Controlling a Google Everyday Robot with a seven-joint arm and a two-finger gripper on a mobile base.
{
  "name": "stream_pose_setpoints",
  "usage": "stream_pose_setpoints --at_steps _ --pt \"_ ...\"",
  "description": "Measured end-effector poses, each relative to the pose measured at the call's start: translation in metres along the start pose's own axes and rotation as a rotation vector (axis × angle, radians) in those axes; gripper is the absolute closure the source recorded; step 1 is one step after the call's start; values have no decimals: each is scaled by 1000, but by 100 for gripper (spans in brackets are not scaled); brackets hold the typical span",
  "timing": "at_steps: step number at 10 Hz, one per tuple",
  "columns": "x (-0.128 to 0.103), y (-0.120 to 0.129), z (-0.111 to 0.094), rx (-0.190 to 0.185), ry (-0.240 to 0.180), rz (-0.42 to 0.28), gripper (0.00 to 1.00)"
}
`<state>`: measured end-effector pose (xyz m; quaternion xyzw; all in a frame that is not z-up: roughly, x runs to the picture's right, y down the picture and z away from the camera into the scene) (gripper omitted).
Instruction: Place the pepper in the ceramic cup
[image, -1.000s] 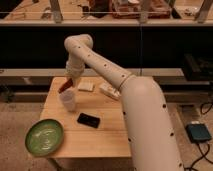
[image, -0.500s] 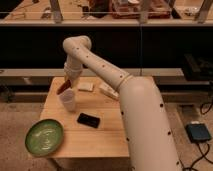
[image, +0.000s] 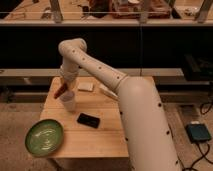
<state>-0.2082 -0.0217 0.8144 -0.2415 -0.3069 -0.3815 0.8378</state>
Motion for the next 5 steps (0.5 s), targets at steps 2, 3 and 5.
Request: stream_pose_setpoints --at_steps 2,3,5 --pt "-5 2 1 1 -9 -17 49" --pt "-10 5 2 3 -11 -19 49" --pt "-17 14 -2 5 -3 -7 49"
